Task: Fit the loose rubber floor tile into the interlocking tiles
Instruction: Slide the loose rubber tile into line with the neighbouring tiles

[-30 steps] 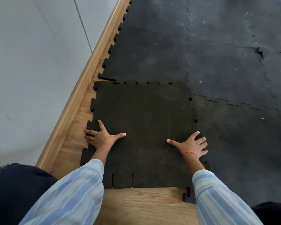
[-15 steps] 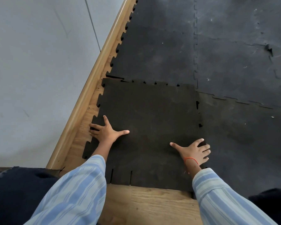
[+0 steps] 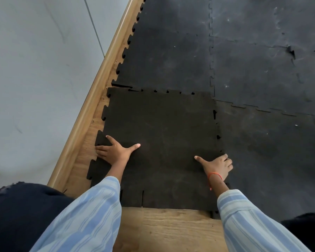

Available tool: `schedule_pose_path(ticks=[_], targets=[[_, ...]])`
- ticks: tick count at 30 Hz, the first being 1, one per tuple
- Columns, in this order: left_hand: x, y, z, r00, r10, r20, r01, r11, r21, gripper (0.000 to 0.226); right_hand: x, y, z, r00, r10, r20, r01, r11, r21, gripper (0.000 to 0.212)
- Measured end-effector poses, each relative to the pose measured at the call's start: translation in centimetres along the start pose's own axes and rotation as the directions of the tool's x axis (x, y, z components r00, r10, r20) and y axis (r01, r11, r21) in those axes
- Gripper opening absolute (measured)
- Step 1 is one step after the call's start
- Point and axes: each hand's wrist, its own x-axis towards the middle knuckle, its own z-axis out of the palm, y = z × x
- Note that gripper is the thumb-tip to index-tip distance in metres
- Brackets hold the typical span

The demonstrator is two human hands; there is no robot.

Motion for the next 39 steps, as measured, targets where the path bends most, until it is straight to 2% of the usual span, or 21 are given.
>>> schedule_pose_path(ticks=[4,9,15,21,34,39], targets=[[1.2,-0.6,-0.3,0.999,0.026,-0.039,-0.027,0.999,-0.029,0.138,-1.2,0.0,0.9,1.0,0.019,-0.015,-0.019,1.0,-0.008,0.126],[2.2,-1.2,-0.9,0.998,0.06,-0.003,-0.06,0.998,0.023,0.139,-2.8,0.1,2.0,0.999,0.011,-0.052,-0.009,1.0,0.026,0.127],[3.3,-1.5,-1.5,0.996,0.082,-0.021,-0.083,0.996,-0.029,0.135,-3.8,0.5,2.1,0.999,0.018,-0.05,-0.015,0.999,0.05,0.123],[3.3,-2.6,-1.5,0.994,0.107,-0.011,-0.107,0.994,0.02,0.134,-4.0,1.3,2.3,0.998,0.001,-0.055,0.002,0.998,0.069,0.121],[2.4,-2.4,-1.4,0.996,0.07,0.049,-0.074,0.994,0.075,0.132,-4.7,1.5,2.7,0.999,-0.039,-0.037,0.037,0.997,-0.062,0.123],[2.1,-1.8,-1.2,1.0,0.02,-0.002,-0.02,0.999,0.025,0.133,-4.4,2.7,3.2,0.989,-0.141,-0.038,0.138,0.988,-0.062,0.122]])
